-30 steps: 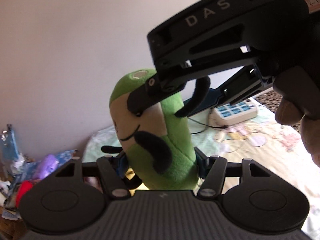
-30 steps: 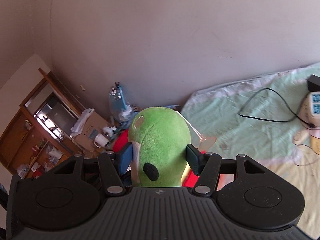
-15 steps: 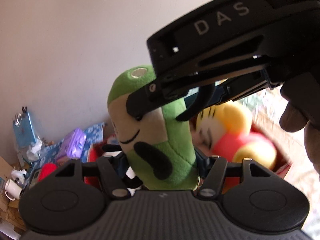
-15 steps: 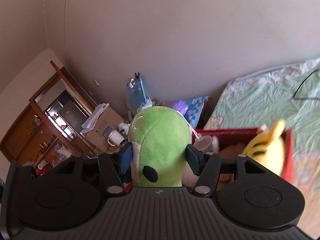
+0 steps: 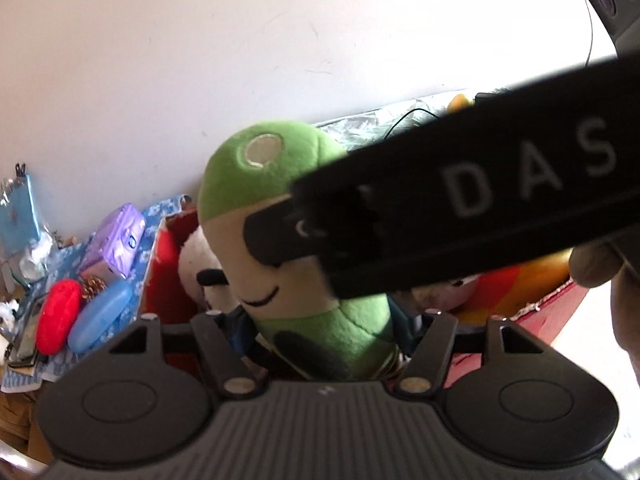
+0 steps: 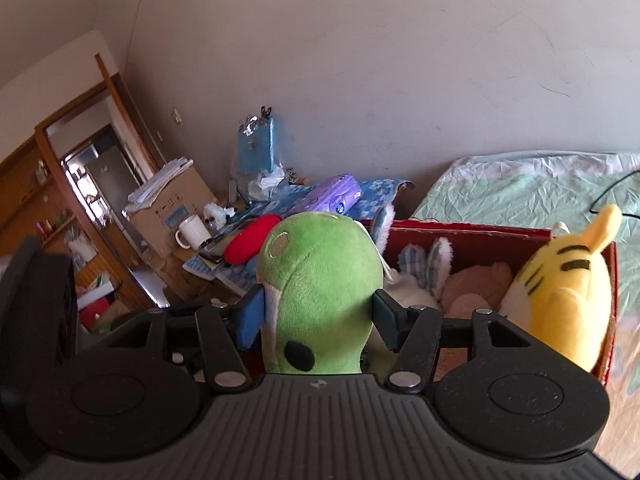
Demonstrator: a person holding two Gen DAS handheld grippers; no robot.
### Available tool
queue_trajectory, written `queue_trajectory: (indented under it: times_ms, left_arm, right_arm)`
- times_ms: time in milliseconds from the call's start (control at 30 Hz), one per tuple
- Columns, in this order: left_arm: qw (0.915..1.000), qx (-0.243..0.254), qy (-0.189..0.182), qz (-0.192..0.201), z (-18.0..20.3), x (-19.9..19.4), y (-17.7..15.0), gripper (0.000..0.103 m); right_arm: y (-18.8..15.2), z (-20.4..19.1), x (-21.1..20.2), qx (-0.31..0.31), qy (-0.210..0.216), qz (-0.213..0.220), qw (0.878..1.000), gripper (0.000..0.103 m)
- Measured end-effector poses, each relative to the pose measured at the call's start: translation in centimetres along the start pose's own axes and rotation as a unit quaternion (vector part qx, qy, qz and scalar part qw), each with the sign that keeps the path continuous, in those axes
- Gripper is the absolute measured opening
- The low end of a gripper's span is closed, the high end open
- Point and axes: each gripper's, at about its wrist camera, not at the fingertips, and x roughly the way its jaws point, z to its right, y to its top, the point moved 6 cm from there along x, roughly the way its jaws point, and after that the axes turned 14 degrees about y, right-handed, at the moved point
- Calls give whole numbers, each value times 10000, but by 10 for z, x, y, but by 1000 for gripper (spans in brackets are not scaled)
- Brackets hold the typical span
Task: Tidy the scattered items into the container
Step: 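Carry the green plush with the right tool over the red box, then lower the green plush into the box and open the right tool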
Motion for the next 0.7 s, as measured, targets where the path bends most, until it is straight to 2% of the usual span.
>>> queue_trajectory:
  times_ms: [133,300,533,700]
  left_arm:
    - [9995,-67,-307,23,-18,-8,-6,73]
    - [9980,-166,-594,123,-37,-13,-12,73]
    - [9973,-175,-668,238,-44,-30,-28,73]
    - [9976,-144,-621,261,-47,-28,-26,74]
  right_arm:
    - [0,-8,6,-113,76,-84,9999,60]
    - [1,-16,14,-284,52,-172,9994,60]
    - [4,-46,22,-1359,50,-601,9889,60]
    - [9,-33,33,-1367,154,-924,9862,60]
